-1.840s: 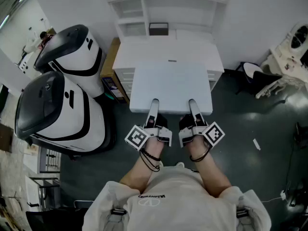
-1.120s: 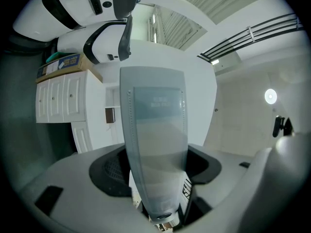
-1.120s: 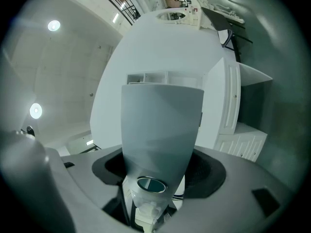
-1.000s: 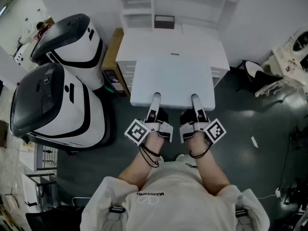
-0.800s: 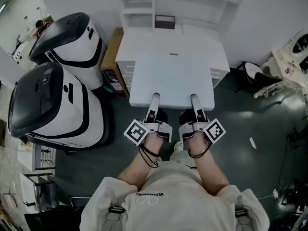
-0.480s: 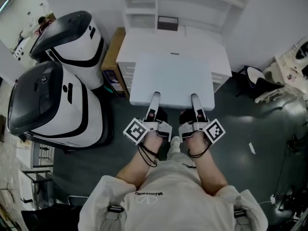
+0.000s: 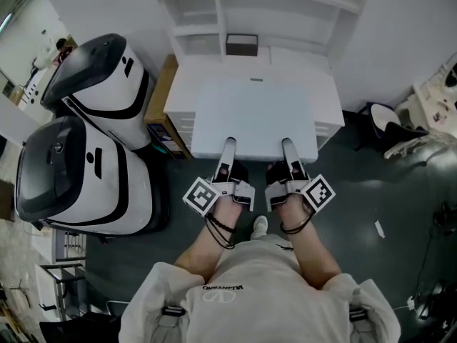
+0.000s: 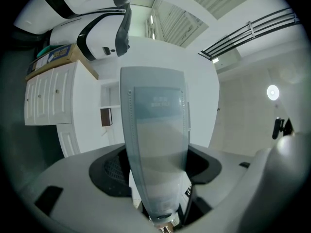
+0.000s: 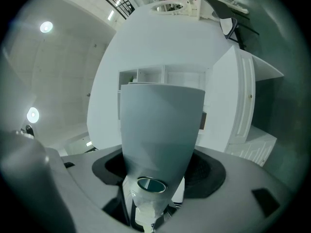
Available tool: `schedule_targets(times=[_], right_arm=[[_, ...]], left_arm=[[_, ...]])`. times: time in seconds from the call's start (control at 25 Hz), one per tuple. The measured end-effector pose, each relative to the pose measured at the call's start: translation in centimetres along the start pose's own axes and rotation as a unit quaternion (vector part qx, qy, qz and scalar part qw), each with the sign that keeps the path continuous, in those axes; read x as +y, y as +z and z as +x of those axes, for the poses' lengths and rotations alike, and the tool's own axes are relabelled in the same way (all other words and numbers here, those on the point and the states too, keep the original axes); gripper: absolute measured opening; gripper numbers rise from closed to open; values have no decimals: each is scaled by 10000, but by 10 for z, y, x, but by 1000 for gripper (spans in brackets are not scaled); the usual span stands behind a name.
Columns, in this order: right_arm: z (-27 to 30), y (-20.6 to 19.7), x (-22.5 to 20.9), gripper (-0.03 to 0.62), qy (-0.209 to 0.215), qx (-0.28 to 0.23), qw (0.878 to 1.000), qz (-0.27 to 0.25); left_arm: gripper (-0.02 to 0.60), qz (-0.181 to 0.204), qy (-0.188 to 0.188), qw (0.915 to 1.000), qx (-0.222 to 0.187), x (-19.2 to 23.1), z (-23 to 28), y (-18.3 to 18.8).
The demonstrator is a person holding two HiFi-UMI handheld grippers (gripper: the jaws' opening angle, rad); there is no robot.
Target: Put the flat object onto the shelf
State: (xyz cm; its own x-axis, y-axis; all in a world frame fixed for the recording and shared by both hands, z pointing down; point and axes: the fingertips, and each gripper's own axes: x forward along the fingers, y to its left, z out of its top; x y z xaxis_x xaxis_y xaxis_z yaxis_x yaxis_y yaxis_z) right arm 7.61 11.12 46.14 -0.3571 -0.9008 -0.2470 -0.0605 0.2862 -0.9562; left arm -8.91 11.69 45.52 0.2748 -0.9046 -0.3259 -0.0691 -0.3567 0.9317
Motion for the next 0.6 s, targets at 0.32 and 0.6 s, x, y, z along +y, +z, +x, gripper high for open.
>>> schedule_targets(times=[0.32,0.6], right_arm=[[49,55,-14,314,92,199,9998,35],[79,84,-22,314,135,370,9992,101]], left_arm=[[304,165,-29,9997,-151,10,66,-18],[305,239,7,9992,-315,17,101,-27]])
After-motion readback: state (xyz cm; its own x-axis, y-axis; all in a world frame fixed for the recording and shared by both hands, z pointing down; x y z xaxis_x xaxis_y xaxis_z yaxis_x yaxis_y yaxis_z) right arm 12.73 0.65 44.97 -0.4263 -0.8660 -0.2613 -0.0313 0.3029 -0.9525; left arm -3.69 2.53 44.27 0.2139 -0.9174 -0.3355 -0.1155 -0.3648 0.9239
